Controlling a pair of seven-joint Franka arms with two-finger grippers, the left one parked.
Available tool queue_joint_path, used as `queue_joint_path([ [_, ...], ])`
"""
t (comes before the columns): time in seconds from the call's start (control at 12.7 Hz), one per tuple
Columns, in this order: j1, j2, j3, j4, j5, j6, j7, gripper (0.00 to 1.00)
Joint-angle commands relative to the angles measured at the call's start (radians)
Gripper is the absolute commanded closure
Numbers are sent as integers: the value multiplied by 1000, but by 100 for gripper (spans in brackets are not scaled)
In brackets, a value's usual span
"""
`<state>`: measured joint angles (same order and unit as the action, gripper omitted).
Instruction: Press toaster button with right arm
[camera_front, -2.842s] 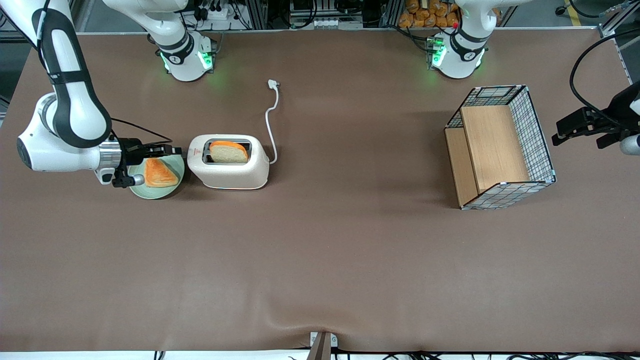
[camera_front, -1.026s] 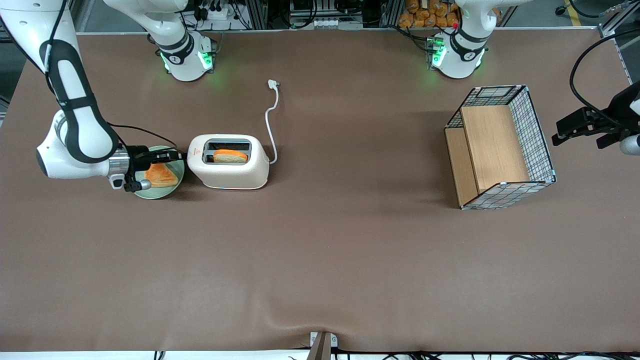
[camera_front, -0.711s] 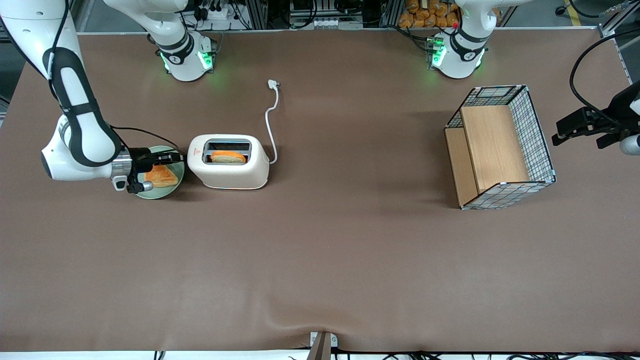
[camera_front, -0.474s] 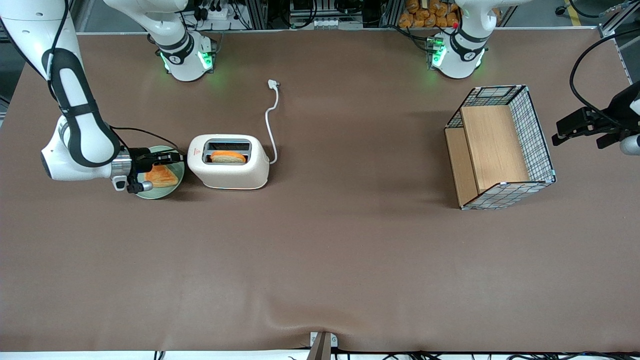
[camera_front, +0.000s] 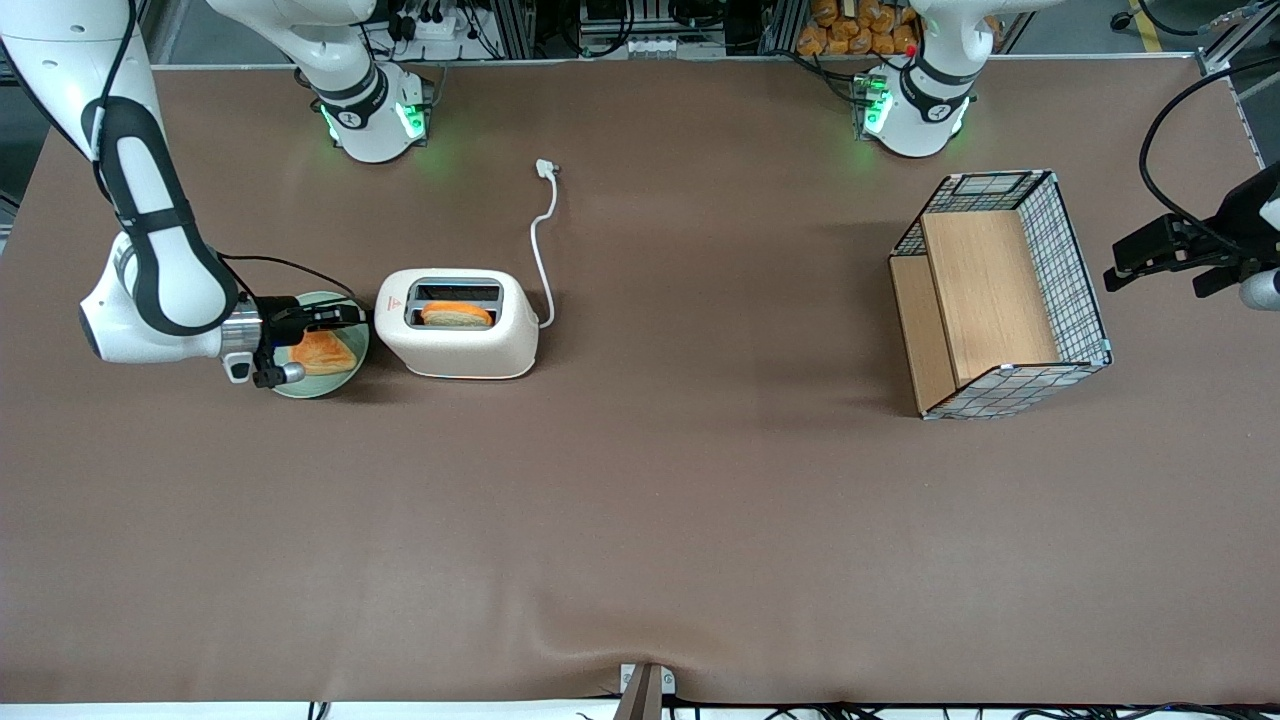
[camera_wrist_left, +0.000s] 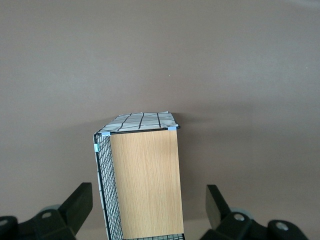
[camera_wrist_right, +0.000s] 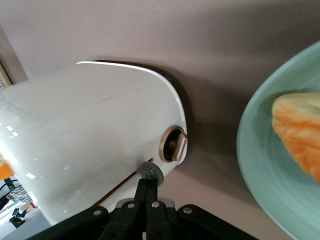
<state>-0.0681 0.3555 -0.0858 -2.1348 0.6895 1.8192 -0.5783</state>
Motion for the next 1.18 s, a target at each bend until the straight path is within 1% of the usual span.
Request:
queue_joint_path([
  [0.0, -38, 39, 8, 105, -4, -66, -21, 100],
  [0.16, -44, 39, 0, 162, -33, -103, 0, 100],
  [0.24, -44, 39, 0, 192, -57, -115, 24, 85],
  [0.32, -44, 39, 0, 222, -82, -123, 52, 52],
  [0.39, -47, 37, -2, 243, -94, -124, 61, 1],
  [0.47, -51, 34, -2, 268, -97, -126, 61, 0],
  [0.55, -53, 33, -2, 297, -116, -139, 64, 0],
  [0.71, -48, 20, -2, 366, -200, -147, 69, 0],
  [0.87, -47, -6, -2, 423, -266, -153, 96, 0],
  [1.11, -29, -88, 3, 475, -413, -152, 159, 0],
])
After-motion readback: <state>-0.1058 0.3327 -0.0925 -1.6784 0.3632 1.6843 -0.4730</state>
